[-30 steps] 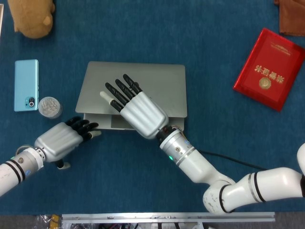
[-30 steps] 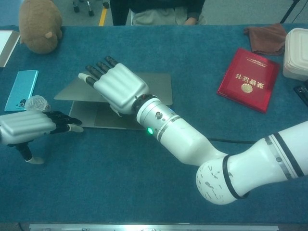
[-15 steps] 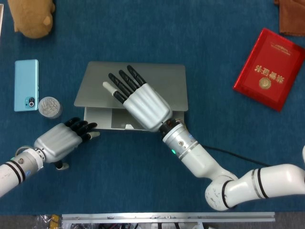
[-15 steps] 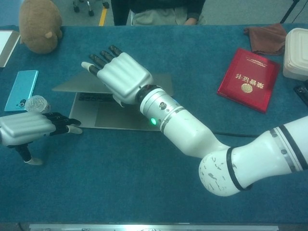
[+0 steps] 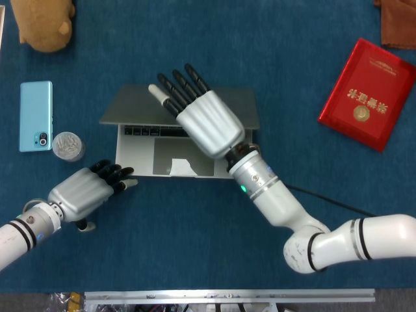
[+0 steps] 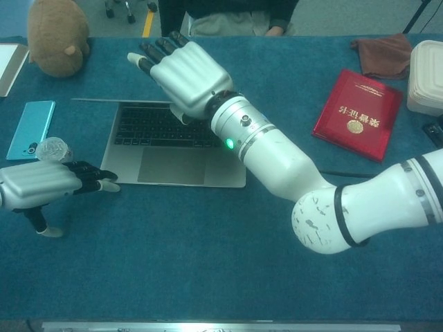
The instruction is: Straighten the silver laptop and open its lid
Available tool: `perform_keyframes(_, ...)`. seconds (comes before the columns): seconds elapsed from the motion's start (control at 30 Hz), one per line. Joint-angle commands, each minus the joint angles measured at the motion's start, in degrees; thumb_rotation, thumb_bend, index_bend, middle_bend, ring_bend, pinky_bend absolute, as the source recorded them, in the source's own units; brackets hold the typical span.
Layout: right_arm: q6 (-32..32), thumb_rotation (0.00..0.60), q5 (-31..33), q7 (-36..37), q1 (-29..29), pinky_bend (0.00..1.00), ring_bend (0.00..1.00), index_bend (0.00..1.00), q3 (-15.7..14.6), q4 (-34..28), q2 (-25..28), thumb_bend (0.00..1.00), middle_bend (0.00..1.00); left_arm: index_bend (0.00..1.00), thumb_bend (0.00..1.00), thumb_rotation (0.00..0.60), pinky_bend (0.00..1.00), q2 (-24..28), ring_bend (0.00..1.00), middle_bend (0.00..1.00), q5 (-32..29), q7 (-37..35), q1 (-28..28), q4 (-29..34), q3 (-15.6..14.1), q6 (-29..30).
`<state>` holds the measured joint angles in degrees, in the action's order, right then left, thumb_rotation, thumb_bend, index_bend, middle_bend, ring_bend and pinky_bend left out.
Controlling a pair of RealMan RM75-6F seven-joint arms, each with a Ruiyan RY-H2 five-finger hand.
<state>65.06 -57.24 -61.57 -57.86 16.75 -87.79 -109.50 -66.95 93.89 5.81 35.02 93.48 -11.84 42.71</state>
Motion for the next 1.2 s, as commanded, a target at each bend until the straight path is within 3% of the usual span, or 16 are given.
perform_keyframes(0.03, 0.12, 0.6, 0.28, 0.5, -0.24, 0.03, 0.0, 0.0, 0.64, 0.43, 0.73, 0.38, 0.01, 0.0, 0.17, 0.6, 0.0, 0.05, 0.0, 0.0, -0.25, 0.36, 0.11, 0.08, -0.01, -0.14)
perform_keyframes(0.67, 1.38, 0.6, 2.58, 2.26, -1.68, 0.03, 0.0, 0.0, 3.76, 2.51, 5.04, 0.38, 0.01, 0.0, 0.17, 0.6, 0.0, 0.26, 0.0, 0.0, -1.69, 2.08, -0.02, 0.65, -0.27, 0.17)
perform_keyframes(1.2, 1.68, 0.6, 5.48, 3.26, -3.33, 0.03, 0.0, 0.0, 5.47, 8.37, 7.06, 0.38, 0.01, 0.0, 0.17, 0.6, 0.0, 0.77, 0.0, 0.0, -1.87, 2.41, -0.26, 1.02, -0.56, 0.85)
